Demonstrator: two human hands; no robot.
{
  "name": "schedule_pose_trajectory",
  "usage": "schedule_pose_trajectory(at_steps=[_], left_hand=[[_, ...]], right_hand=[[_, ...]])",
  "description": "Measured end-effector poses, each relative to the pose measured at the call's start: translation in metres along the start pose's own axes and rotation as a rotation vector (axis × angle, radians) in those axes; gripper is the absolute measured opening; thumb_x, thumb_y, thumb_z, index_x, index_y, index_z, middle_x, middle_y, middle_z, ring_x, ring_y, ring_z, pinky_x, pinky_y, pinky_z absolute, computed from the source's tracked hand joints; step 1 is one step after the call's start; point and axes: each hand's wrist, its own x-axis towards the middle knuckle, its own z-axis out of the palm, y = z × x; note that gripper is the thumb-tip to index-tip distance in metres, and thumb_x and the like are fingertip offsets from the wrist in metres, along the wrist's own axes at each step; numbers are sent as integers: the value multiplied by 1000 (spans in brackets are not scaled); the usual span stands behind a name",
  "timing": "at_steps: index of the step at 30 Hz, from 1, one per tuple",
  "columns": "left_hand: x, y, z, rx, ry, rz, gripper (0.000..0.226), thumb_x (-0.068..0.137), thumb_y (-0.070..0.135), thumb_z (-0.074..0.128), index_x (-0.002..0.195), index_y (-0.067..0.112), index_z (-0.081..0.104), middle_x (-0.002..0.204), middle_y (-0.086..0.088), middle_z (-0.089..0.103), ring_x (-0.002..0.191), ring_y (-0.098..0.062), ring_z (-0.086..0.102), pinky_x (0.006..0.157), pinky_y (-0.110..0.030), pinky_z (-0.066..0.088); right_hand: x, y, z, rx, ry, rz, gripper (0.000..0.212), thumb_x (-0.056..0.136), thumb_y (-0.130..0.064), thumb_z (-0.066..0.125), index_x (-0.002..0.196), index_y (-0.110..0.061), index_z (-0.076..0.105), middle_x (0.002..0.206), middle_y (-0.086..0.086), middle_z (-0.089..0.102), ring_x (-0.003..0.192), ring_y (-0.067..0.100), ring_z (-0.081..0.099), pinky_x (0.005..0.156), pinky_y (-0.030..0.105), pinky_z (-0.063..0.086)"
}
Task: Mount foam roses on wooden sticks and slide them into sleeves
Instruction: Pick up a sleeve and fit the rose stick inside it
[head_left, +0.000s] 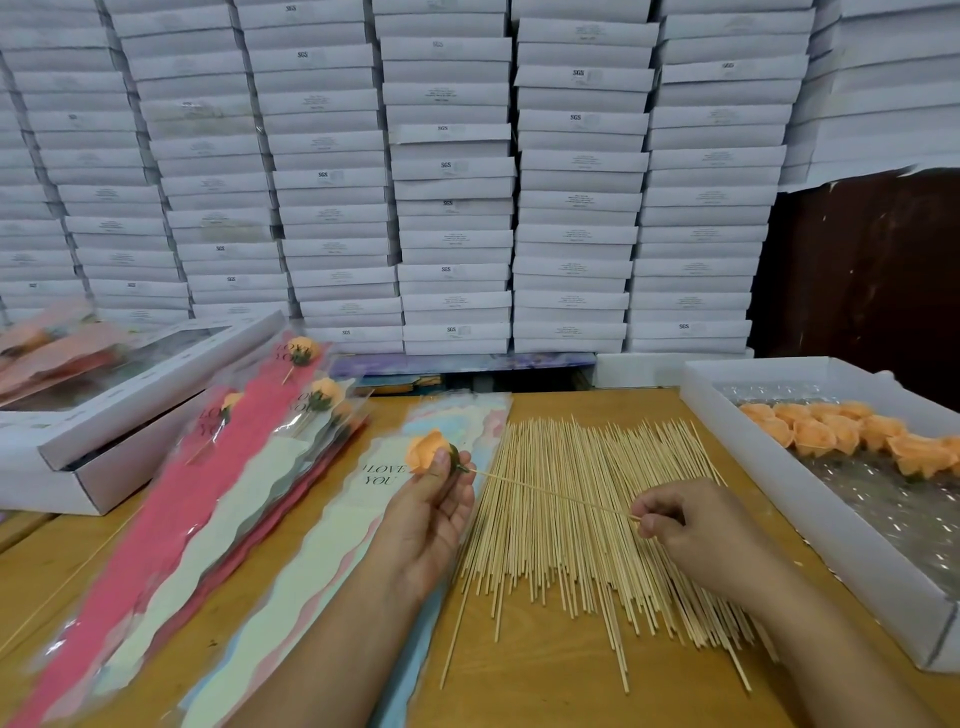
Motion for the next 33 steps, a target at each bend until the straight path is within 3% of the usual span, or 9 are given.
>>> schedule_pose_trajectory(at_steps=[3, 8, 14, 22, 33], left_hand=[[0, 0, -1, -2, 1, 5, 16, 94, 14, 63, 101, -1, 67, 87, -11, 75, 68, -13, 72, 58, -21, 60], [1, 0, -2, -22, -3, 0, 15, 94, 13, 63, 97, 0, 68, 86, -13, 75, 67, -14, 73, 54, -22, 59], [1, -1, -2, -19, -3, 0, 15, 92, 13, 64, 96, 0, 69, 86, -13, 75, 67, -15, 73, 55, -22, 60], [-1, -1, -1, -27, -1, -5, 14, 93, 13, 64, 98, 0, 68, 87, -13, 75, 68, -15, 73, 56, -22, 60], [0, 0, -2, -40, 1, -2, 15, 93, 14, 64, 100, 0, 68, 89, -14, 75, 72, -16, 73, 57, -22, 60]], right_hand=[[0, 1, 0, 0, -2, 6, 19, 94, -11, 65, 102, -24, 76, 95, -12, 69, 88, 0, 59, 76, 19, 44], [0, 1, -1, 3, -7, 1, 26, 94, -11, 64, 85, -35, 70, 88, -17, 66, 74, -2, 59, 58, 15, 40], [0, 1, 0, 1, -16, 13, 19, 94, -11, 65, 97, -27, 75, 89, -14, 69, 82, 0, 62, 62, 16, 42], [0, 1, -1, -16, -18, 11, 23, 93, -12, 65, 89, -33, 72, 86, -18, 65, 72, -3, 59, 57, 13, 39], [0, 0, -1, -11, -25, 18, 19, 94, -13, 64, 94, -30, 75, 94, -15, 68, 85, 2, 63, 68, 19, 47]])
